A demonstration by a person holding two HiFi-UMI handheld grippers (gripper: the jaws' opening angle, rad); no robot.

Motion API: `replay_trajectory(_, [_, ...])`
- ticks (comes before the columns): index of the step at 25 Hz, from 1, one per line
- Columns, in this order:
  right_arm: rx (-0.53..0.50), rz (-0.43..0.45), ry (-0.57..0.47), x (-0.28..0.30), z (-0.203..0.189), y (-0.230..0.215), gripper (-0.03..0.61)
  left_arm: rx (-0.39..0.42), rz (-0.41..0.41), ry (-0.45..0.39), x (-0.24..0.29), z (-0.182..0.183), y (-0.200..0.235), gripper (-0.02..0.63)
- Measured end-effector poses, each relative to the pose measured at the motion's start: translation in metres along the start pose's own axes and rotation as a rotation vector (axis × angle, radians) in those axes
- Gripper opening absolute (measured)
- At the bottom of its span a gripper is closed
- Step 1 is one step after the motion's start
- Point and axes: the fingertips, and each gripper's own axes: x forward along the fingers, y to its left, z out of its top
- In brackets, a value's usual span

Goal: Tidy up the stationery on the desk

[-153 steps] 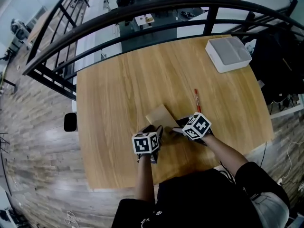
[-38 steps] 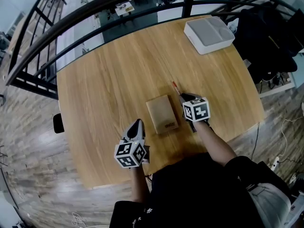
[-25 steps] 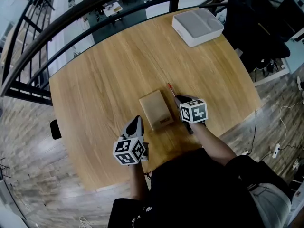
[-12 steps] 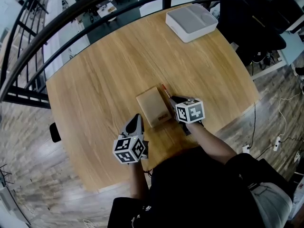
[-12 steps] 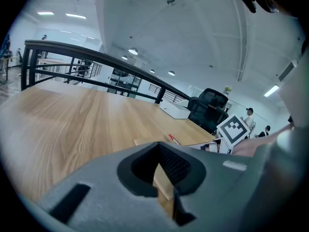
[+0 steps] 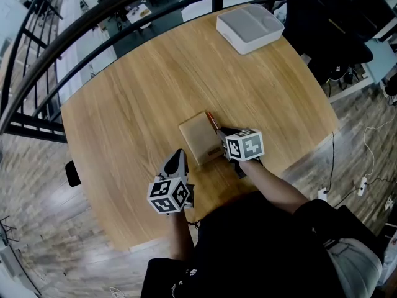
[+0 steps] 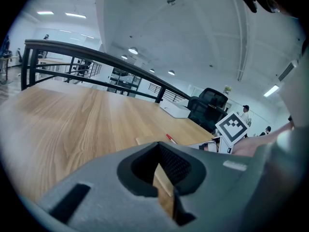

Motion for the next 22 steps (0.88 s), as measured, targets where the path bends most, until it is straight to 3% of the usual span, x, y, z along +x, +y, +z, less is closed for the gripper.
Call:
replay_trajectory(15, [-0.03,0.019,-0.015,-0.005,0.003,0.003,0.057,-0.001,0.01,-0.011,-0.002,0.001,-0.001,0.0])
replay_trajectory(22, [-0.077,0.074,-0.133,-0.022,0.032,0.005,0.008,0.025,0.015,-0.018,0.0,0.003,-0.006,-0.001])
